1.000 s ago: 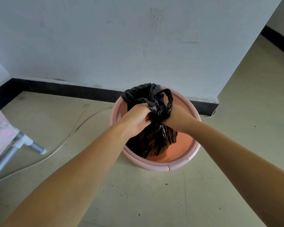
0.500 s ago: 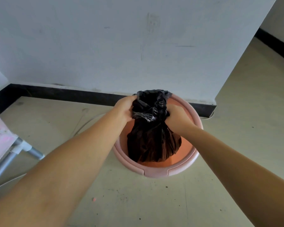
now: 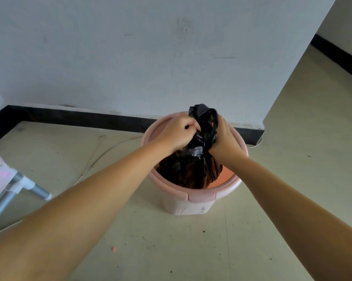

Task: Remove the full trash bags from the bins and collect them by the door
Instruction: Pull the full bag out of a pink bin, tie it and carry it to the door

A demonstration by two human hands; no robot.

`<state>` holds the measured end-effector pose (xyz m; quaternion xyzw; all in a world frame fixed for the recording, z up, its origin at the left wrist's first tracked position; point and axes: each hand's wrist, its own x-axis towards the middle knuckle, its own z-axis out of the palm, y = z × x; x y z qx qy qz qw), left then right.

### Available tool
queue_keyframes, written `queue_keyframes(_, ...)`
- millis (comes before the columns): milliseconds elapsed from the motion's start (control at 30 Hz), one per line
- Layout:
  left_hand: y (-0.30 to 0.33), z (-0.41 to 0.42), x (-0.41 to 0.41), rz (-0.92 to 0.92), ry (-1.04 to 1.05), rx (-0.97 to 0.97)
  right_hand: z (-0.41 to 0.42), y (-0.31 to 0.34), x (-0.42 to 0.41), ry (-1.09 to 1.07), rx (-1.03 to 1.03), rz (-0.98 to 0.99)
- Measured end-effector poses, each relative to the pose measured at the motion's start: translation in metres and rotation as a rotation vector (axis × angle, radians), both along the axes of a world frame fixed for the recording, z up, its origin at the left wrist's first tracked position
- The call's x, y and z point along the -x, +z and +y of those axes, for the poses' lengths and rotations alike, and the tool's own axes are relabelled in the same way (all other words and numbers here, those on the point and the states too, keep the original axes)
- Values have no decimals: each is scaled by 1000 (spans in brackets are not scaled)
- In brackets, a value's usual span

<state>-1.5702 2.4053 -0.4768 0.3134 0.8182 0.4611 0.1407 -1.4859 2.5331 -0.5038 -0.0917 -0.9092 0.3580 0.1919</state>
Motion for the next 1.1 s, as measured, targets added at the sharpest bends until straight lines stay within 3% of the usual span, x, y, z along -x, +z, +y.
queue_keyframes(100,-4,-6,-12,-21,-80,-8,-1,1,-5,181,62,-126)
queue_keyframes(233,-6,-21,-19,-164,-138,-19,-11,11,-6,218,-104,-307)
queue_keyframes(333,-8,-38,-17,-38,47,-141,-12,24,-3,174,-259,-381)
queue_keyframes(400,-17,-51,-4,111,272,-50,-12,33,-2,96,-263,-376)
queue_keyframes(433,-23,-58,1,72,372,63,-12,36,-3,71,-246,-341)
queue_keyframes(500,-35,-74,2,-332,459,237,-15,45,-4,9,-167,-299)
queue_keyframes(567,-39,-87,-5,-837,454,149,-19,52,-2,-52,-22,-300)
queue_keyframes(633,-45,-95,-5,-1104,435,-22,-23,62,4,-114,30,-280)
queue_keyframes(867,-50,-92,0,-1199,594,-328,-18,138,13,-273,256,292)
queue_keyframes(1100,-44,-66,19,-1169,847,-650,-11,185,-11,-301,231,476)
